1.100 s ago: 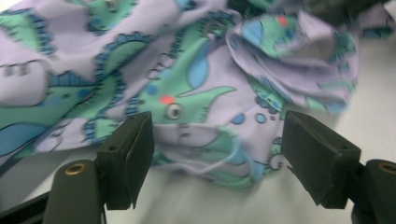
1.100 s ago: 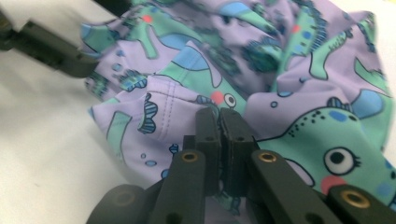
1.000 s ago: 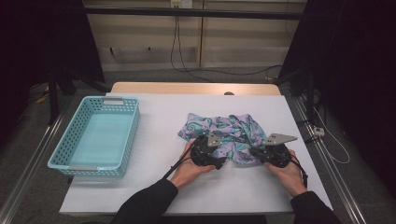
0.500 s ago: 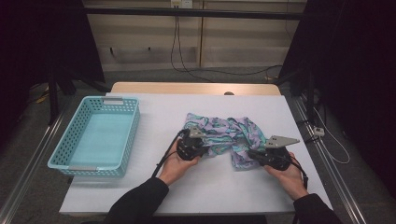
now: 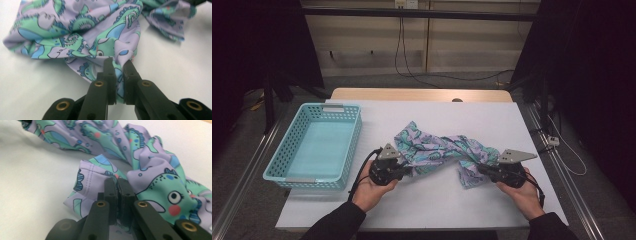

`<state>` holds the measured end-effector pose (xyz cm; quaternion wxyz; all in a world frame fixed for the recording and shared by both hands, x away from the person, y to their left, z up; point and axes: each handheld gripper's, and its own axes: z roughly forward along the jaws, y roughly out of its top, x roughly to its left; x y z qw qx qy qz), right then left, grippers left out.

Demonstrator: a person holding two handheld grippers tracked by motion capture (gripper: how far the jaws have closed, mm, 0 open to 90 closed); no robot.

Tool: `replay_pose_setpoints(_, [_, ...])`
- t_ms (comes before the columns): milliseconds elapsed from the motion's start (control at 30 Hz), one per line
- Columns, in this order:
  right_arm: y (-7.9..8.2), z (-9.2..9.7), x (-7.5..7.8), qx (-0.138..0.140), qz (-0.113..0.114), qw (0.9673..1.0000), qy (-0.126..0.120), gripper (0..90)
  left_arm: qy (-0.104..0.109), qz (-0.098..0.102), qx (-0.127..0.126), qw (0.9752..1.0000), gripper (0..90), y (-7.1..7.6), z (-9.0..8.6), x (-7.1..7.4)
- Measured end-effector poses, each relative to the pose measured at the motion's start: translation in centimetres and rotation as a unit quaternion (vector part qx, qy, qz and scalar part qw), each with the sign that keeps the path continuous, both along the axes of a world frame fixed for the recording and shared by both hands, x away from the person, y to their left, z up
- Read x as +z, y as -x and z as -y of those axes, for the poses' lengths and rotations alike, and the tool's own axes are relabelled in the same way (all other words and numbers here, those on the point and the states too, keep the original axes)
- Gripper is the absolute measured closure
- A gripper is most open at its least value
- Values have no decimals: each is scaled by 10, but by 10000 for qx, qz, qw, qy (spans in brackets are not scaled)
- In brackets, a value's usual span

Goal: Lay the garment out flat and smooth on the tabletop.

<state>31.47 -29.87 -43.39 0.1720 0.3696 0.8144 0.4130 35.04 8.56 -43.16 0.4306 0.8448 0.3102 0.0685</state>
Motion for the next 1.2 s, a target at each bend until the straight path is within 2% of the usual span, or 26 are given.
replay_pose_setpoints(67, [6,1,1,18,6,10000,-8,872,-79,-52,-73,9999,842,7,-4,-1])
replay_pose_setpoints(200, [19,6,-1,26,3,10000,7,872,-48,-101,-148,9998,842,17,-12,-4])
replay_pose_setpoints(300, [24,7,-4,73,-83,9999,101,870,-192,-155,-103,9996,840,22,-16,-9])
replay_pose_setpoints(333, [25,8,-5,91,-98,9998,135,869,-348,-121,-63,9993,838,22,-16,-11])
replay_pose_setpoints(400, [26,7,-8,30,-84,9995,290,867,-544,-45,56,9985,837,20,-16,-13])
replay_pose_setpoints(467, [27,7,-9,-92,-38,9989,457,869,-580,-111,103,9982,837,17,-17,-15])
replay_pose_setpoints(600, [21,13,-11,-411,-76,9976,557,871,-578,-158,182,9980,820,14,-16,-18])
replay_pose_setpoints(700, [14,19,-9,-525,-16,9977,435,872,-618,-125,127,9979,795,11,-14,-20])
replay_pose_setpoints(767, [10,19,-6,-554,64,9981,261,872,-539,-110,156,9984,729,10,-12,-21])
replay_pose_setpoints(833, [5,16,-2,-515,137,9985,157,873,-462,33,140,9988,686,10,-10,-18])
replay_pose_setpoints(933, [-5,8,1,-391,190,9990,55,873,-345,333,44,9988,680,13,-6,-11])
replay_pose_setpoints(1067, [-17,-2,5,-268,198,9994,-81,874,-183,551,77,9983,610,12,-3,-4])
replay_pose_setpoints(1200, [-27,-13,17,-141,334,9989,-289,875,-143,540,119,9984,536,10,0,-3])
